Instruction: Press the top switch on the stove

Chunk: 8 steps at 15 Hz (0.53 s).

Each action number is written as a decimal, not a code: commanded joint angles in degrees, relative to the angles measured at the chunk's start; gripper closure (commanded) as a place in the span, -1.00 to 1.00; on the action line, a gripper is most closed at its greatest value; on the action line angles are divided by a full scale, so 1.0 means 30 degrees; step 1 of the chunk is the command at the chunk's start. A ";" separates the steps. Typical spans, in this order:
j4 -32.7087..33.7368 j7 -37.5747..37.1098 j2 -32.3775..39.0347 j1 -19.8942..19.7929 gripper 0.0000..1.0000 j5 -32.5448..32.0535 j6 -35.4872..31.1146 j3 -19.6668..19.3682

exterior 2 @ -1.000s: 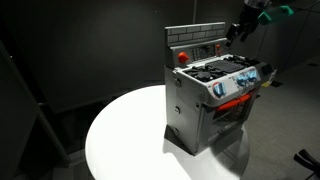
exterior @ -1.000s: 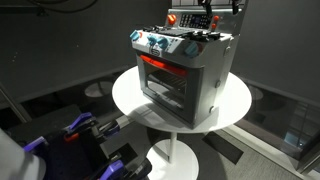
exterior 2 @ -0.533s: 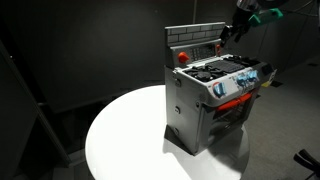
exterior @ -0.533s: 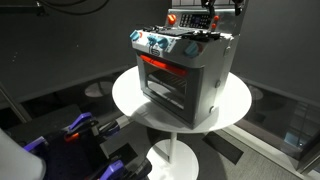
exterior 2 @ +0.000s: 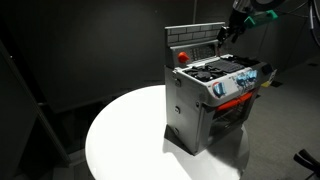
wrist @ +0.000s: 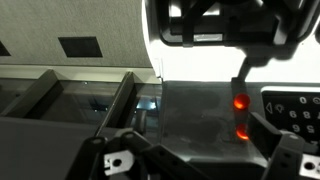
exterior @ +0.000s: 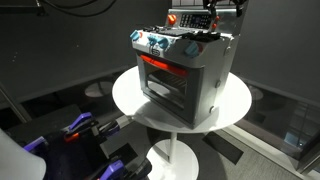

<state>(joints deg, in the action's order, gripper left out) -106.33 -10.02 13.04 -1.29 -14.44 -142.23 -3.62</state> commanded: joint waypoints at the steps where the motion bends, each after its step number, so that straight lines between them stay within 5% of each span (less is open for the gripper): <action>1: 0.1198 -0.0517 0.0756 0.0286 -1.00 -0.0246 0.0406 -0.0359; 8: -0.0825 0.1702 -0.0950 -0.0278 -1.00 0.2045 0.1880 0.0229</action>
<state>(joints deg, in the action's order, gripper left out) -105.94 -9.40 13.16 -1.13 -12.99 -139.67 -3.81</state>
